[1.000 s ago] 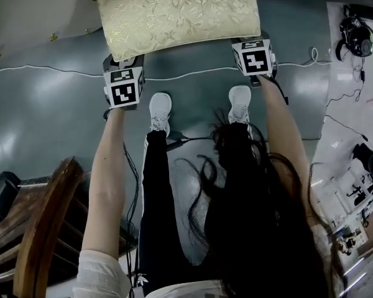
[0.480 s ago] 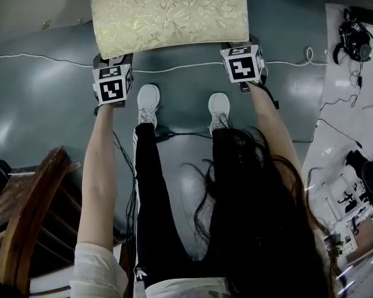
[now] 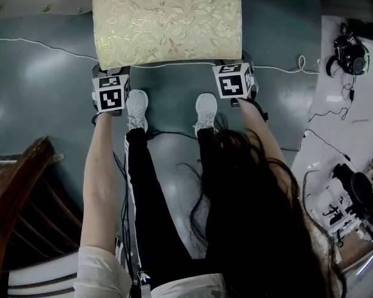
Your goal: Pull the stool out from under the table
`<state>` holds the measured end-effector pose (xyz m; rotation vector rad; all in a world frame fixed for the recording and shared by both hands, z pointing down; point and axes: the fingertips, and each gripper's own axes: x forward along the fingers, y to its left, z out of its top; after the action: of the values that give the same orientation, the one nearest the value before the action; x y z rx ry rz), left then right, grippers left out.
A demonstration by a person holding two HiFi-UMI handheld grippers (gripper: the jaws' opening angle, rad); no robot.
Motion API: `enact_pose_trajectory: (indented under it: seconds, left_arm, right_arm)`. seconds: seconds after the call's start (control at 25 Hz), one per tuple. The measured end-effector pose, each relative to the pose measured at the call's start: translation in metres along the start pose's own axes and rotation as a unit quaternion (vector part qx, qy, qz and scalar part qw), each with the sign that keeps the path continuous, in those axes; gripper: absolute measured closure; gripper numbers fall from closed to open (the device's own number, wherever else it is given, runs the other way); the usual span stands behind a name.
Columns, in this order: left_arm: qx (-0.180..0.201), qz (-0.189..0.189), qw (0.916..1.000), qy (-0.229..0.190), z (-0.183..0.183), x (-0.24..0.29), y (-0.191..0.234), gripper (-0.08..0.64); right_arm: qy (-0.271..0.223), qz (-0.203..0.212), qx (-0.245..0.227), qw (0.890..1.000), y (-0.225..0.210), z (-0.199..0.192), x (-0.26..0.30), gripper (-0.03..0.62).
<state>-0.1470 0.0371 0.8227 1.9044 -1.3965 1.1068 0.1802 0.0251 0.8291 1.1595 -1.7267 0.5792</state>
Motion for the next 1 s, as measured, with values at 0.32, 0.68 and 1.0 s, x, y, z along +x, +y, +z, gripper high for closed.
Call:
enact_pose_trajectory:
  seconds: [0.32,0.68,1.0]
  left_arm:
    - [-0.002,-0.019,0.9996,0.02,-0.004,-0.003,-0.005,0.296]
    - [0.025,-0.039,0.9982,0.039,-0.002,-0.014,-0.002,0.296]
    - [-0.002,-0.033,0.9981,0.052,-0.004,-0.013,-0.006,0.296]
  right_arm:
    - [0.019,-0.002,-0.002,1.0,-0.002,-0.004,-0.001,0.357]
    - [0.034,-0.016,0.004,0.999,0.011,-0.014,-0.018,0.357]
    - [0.039,-0.007,-0.019,0.999,-0.001,-0.003,-0.01,0.356]
